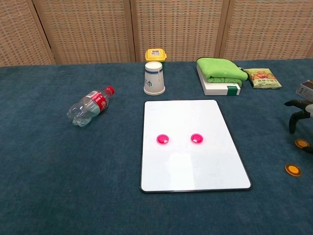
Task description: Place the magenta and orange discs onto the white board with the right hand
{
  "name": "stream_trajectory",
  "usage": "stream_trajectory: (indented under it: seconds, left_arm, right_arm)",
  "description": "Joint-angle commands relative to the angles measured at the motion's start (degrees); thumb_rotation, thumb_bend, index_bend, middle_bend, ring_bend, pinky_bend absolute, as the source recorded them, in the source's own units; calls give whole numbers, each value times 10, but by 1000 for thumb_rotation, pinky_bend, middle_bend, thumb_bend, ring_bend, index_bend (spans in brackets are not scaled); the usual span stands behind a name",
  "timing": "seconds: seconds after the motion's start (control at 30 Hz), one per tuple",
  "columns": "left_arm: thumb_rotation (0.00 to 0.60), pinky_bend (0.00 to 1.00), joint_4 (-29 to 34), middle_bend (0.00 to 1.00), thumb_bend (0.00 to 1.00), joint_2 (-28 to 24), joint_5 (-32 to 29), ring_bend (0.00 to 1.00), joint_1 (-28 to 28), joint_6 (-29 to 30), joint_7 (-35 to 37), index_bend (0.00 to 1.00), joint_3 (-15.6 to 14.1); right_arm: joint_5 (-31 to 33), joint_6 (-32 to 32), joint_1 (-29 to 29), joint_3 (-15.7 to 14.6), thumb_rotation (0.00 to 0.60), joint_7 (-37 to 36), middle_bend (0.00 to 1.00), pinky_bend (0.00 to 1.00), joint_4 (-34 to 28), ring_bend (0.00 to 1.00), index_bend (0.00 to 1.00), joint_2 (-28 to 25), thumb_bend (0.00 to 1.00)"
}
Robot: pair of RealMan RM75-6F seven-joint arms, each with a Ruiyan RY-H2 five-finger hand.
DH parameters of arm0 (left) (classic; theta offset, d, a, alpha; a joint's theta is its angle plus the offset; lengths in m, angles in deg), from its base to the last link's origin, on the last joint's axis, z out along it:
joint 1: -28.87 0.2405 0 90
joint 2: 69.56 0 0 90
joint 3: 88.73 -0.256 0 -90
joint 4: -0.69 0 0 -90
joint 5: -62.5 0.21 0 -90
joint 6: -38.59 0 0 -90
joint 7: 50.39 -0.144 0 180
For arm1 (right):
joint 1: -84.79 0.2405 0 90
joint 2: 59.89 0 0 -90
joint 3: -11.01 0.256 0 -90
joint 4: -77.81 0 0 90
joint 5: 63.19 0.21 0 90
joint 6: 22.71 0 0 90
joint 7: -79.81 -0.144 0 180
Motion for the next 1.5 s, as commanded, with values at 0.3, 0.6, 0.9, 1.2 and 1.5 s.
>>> stream_trajectory:
  seconds: [0.3,0.6,0.9,1.2,1.5]
  left_arm:
    - [600,0,1,0,0,0,-1,0,0,1,0,0,0]
    - [600,0,2,0,0,0,-2,0,0,0,-1,0,1]
    - [600,0,2,0,0,0,-3,0,0,0,-2,0,1]
    - [600,0,3,0,0,0,-3,0,0,0,-1,0,0]
    - [600,0,3,0,0,0,-3,0,-1,-2,-4,0,0]
  right_arm:
    - [3,19,-3,10,600,-3,0,0,19,0,386,11,347]
    - [1,30,-8,14,600,-9,0,0,34,0,395,15,349]
    - [4,45,-8,22,600,-11,3,0,45,0,541,21,363]
    - [-4,45,-6,31,600,-16,12,0,23,0,558,11,363]
    - [-11,55,36,62,600,31,16,0,-130,0,558,-34,363]
